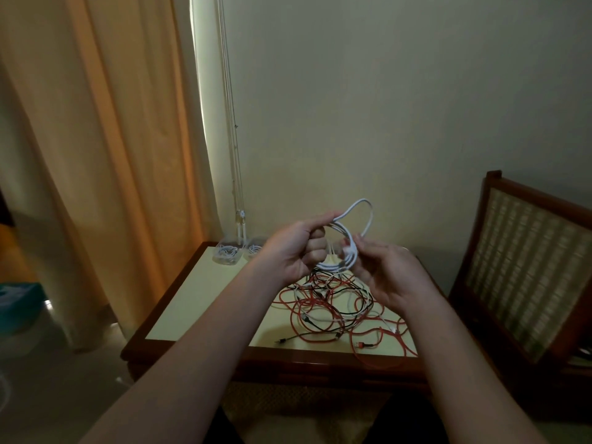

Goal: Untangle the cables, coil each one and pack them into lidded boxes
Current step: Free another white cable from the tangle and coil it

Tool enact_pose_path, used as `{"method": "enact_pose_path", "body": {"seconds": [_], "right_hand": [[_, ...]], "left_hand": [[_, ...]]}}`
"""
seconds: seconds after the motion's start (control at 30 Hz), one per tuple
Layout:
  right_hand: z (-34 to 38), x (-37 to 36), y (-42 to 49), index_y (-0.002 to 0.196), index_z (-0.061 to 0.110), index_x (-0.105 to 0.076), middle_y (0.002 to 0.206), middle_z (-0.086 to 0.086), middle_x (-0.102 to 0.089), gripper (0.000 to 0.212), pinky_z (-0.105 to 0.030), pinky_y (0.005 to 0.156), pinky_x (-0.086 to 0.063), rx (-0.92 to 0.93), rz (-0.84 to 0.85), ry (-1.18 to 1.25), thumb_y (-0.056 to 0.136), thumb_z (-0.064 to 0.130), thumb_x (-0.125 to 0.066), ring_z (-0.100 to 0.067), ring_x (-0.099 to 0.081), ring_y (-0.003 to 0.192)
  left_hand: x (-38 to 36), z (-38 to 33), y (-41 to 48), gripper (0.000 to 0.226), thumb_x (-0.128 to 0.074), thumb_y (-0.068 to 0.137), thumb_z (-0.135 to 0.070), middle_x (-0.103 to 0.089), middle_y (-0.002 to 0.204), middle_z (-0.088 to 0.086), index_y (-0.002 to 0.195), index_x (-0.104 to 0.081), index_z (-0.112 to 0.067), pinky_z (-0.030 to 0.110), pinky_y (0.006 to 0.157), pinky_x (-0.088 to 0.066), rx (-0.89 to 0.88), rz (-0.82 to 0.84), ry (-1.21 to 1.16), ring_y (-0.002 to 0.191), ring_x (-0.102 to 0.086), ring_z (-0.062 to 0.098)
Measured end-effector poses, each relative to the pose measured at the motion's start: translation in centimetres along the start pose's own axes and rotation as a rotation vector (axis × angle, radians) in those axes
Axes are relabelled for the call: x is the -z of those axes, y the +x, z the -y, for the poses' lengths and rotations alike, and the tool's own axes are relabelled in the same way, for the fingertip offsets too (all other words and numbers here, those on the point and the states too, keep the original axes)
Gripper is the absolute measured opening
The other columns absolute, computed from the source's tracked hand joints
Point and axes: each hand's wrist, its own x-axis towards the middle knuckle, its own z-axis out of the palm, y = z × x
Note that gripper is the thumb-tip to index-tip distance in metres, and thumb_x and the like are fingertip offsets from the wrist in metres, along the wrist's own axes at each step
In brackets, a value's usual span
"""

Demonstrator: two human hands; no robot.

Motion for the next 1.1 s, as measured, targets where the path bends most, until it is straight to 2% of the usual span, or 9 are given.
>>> {"method": "enact_pose_path", "body": {"seconds": [0.2,0.3,0.4,0.5,0.6,0.73,0.9,1.0,1.1], "right_hand": [[0.0,-0.1,-0.2,0.108,0.008,-0.072,0.088,0.002,-0.071,0.034,-0.030,0.071,-0.049,-0.166,0.162,-0.160,0.095,0.037,-0.060,-0.011,-0.066,0.072],[-0.3,-0.2,-0.3,0.116,0.001,-0.065,0.090,-0.006,-0.066,0.034,-0.028,0.067,-0.053,-0.077,0.213,-0.295,0.086,0.013,-0.071,-0.011,-0.066,0.073],[-0.5,-0.4,-0.2,0.115,-0.006,-0.064,0.095,-0.013,-0.063,0.029,-0.033,0.072,-0.053,-0.007,0.144,-0.412,0.086,-0.007,-0.067,-0.017,-0.066,0.076],[-0.5,-0.4,-0.2,0.107,-0.013,-0.064,0.099,-0.016,-0.063,0.019,-0.038,0.075,-0.056,0.039,0.096,-0.483,0.089,-0.006,-0.064,-0.017,-0.066,0.072],[-0.5,-0.5,-0.4,0.109,-0.006,-0.065,0.094,-0.021,-0.066,0.018,-0.032,0.069,-0.059,0.088,0.071,-0.612,0.092,-0.003,-0.064,-0.021,-0.070,0.069],[-0.7,-0.3,-0.5,0.104,0.001,-0.069,0.075,-0.017,-0.070,0.013,-0.023,0.057,-0.053,0.173,0.092,-0.910,0.095,-0.002,-0.060,-0.017,-0.066,0.061],[-1.8,1.9,0.9,0.123,0.018,-0.060,0.085,0.000,-0.077,0.025,-0.015,0.054,-0.046,0.241,0.058,-1.207,0.099,0.008,-0.060,-0.004,-0.063,0.059],[-3.1,4.2,2.0,0.099,0.010,-0.071,0.083,-0.002,-0.075,0.013,-0.020,0.059,-0.055,0.263,-0.071,-1.235,0.099,0.003,-0.060,-0.006,-0.066,0.060],[-4.8,6.1,2.8,0.084,0.016,-0.069,0.081,-0.002,-0.074,0.023,-0.022,0.062,-0.058,0.249,-0.191,-1.173,0.097,-0.001,-0.060,-0.010,-0.070,0.062]], "left_hand": [[0.4,0.3,0.0,0.015,-0.061,0.097,-0.014,-0.027,0.047,-0.008,0.106,-0.071,-0.007,0.019,0.035,-0.014,-0.209,-0.061,0.330,0.036,-0.021,0.005],[0.4,0.2,0.1,0.022,-0.067,0.094,-0.021,-0.029,0.051,-0.002,0.109,-0.074,-0.006,0.026,0.041,-0.015,-0.272,-0.109,0.462,0.041,-0.021,0.011],[0.2,0.3,0.0,0.016,-0.070,0.092,-0.025,-0.035,0.051,-0.001,0.102,-0.078,-0.015,0.026,0.044,-0.017,-0.339,-0.113,0.549,0.045,-0.024,0.015],[-0.1,0.4,-0.1,0.018,-0.070,0.092,-0.024,-0.046,0.043,-0.014,0.104,-0.077,-0.012,0.018,0.039,-0.027,-0.397,-0.128,0.601,0.038,-0.037,0.005],[-0.3,0.6,0.0,0.021,-0.069,0.093,-0.023,-0.048,0.040,-0.018,0.107,-0.075,-0.008,0.009,0.038,-0.029,-0.426,-0.130,0.658,0.036,-0.043,-0.003],[-0.1,0.9,-0.1,0.024,-0.070,0.092,-0.032,-0.046,0.039,-0.019,0.105,-0.076,-0.013,0.013,0.040,-0.029,-0.419,-0.140,0.693,0.034,-0.042,-0.002],[0.4,0.5,-0.2,0.021,-0.071,0.092,-0.033,-0.044,0.049,-0.008,0.102,-0.077,-0.016,0.022,0.044,-0.027,-0.434,-0.179,0.641,0.040,-0.032,0.007],[0.3,-0.3,-0.3,0.020,-0.067,0.094,-0.029,-0.030,0.048,-0.005,0.105,-0.077,-0.014,0.024,0.046,-0.023,-0.431,-0.146,0.581,0.045,-0.022,0.013],[0.1,-0.6,-0.6,0.021,-0.062,0.098,-0.023,-0.031,0.048,-0.006,0.109,-0.075,-0.010,0.024,0.042,-0.022,-0.404,-0.076,0.569,0.044,-0.021,0.013]]}}
